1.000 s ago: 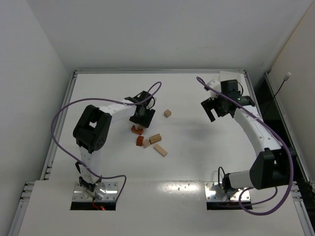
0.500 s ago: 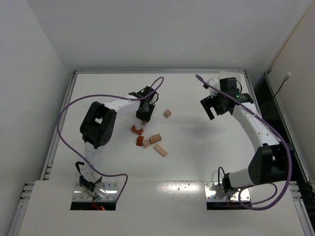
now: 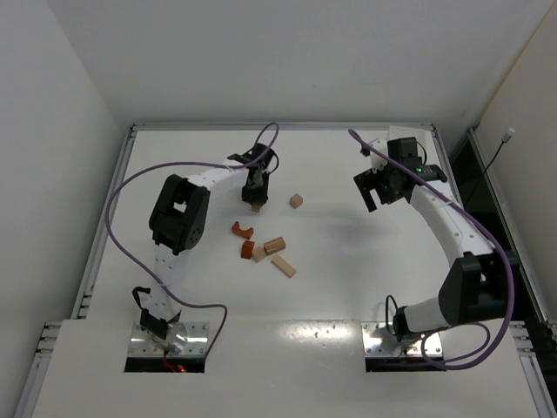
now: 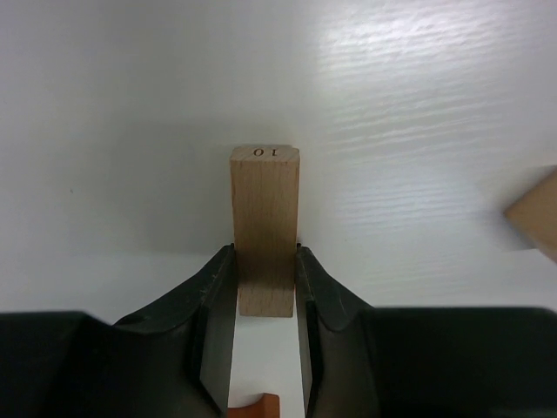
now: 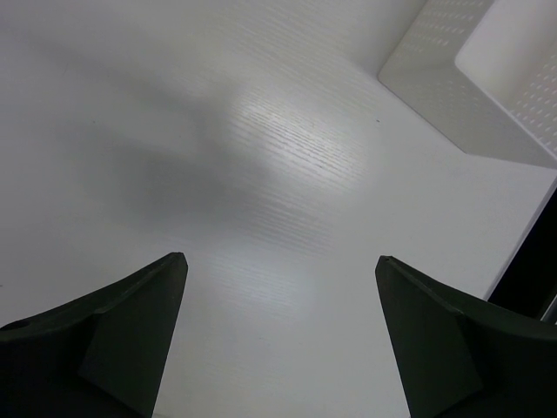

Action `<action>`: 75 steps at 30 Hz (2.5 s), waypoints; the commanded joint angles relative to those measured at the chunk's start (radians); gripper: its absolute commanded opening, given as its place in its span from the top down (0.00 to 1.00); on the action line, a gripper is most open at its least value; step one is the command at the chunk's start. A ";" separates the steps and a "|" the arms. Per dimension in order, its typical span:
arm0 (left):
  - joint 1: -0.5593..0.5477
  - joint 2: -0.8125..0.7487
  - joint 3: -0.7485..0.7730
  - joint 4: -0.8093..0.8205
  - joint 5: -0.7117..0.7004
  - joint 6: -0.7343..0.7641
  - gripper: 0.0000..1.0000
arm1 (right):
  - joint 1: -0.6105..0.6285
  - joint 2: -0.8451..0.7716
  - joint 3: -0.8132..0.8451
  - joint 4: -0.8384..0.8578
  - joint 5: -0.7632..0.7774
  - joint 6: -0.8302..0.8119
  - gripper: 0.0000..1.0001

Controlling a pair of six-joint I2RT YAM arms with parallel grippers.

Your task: Build the wood block tower

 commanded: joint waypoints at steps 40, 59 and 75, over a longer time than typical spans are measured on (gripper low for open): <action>-0.351 -0.607 -0.425 -0.148 0.421 1.067 0.19 | -0.018 -0.072 -0.079 -0.019 -0.146 -0.179 0.09; -0.421 -0.559 -0.513 -0.074 0.514 1.443 0.21 | -0.199 -0.207 -0.195 0.004 -0.053 -0.190 0.09; -0.431 -0.395 -0.404 -0.135 0.573 1.477 0.35 | -0.263 -0.180 -0.129 -0.014 -0.080 -0.180 0.09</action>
